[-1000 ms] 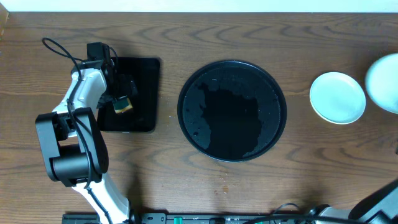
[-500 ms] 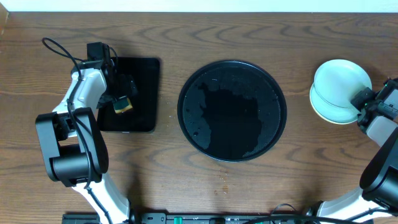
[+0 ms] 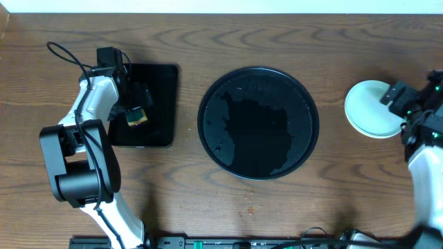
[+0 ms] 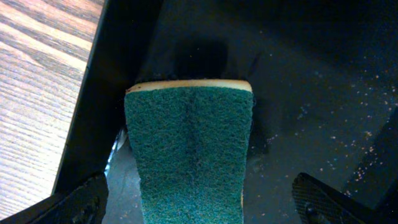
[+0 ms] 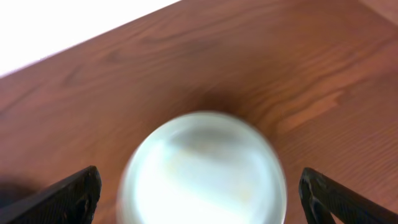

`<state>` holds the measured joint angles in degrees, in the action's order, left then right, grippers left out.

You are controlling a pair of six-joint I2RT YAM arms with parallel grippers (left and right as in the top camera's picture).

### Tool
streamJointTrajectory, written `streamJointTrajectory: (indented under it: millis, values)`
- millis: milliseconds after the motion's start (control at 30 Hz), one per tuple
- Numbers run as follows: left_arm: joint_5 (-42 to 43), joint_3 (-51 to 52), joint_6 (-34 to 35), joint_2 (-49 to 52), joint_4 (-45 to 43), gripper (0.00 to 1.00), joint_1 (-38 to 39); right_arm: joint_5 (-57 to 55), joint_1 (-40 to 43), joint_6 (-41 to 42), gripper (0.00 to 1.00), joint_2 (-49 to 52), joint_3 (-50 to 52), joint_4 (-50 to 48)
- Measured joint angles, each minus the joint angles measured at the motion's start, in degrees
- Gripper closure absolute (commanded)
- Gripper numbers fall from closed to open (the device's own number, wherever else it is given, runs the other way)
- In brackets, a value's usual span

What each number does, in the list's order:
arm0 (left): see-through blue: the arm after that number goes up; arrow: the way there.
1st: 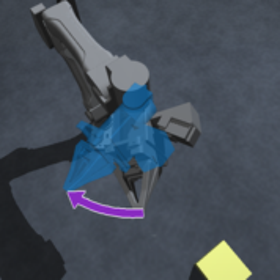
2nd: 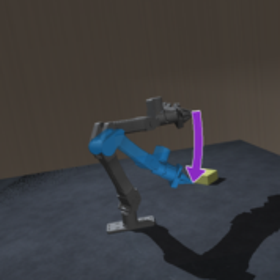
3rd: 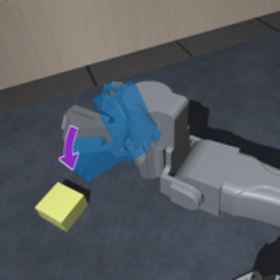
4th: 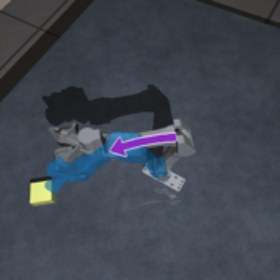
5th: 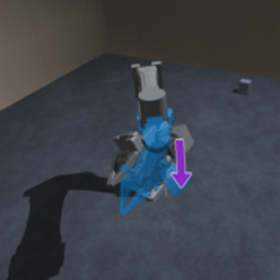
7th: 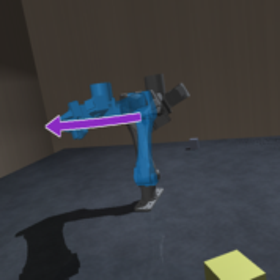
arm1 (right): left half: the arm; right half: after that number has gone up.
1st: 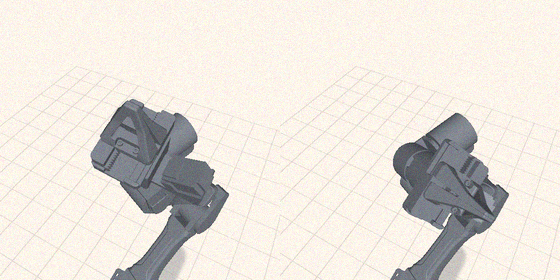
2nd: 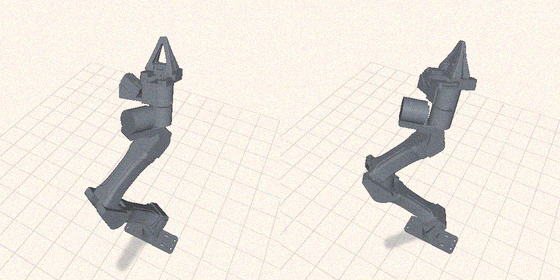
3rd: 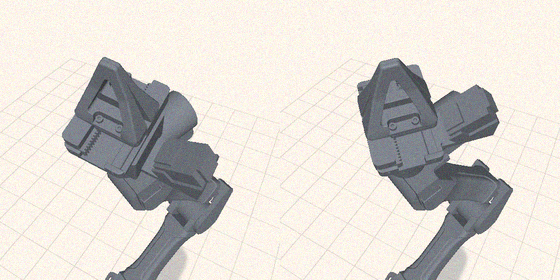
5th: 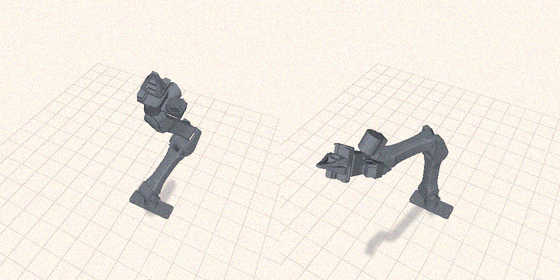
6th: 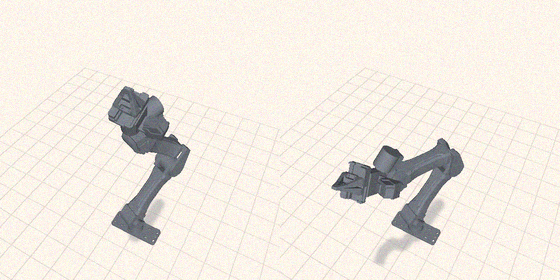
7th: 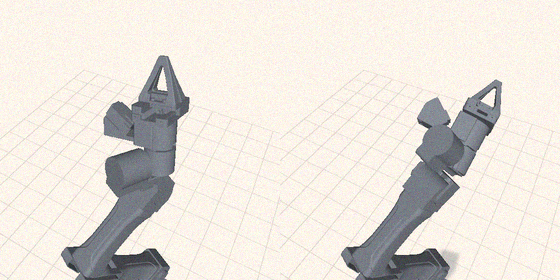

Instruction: Clean dirty plates on tray and stack at the side

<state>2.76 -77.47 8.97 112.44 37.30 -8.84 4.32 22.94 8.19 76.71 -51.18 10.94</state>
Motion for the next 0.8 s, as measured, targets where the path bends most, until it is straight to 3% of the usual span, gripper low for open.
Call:
streamJointTrajectory:
  millis: [233,433,800]
  values:
    - [0.0,0.0,0.0,0.0,0.0,0.06,0.0,8.1,-12.9,-9.9,0.01,-11.0,0.0,17.9]
    - [0.0,0.0,0.0,0.0,0.0,0.06,0.0,11.8,-20.4,-10.8,0.01,-12.3,0.1,28.3]
    - [0.0,0.0,0.0,0.0,0.0,0.06,0.0,12.7,-21.3,-11.0,0.01,-12.3,0.1,31.9]
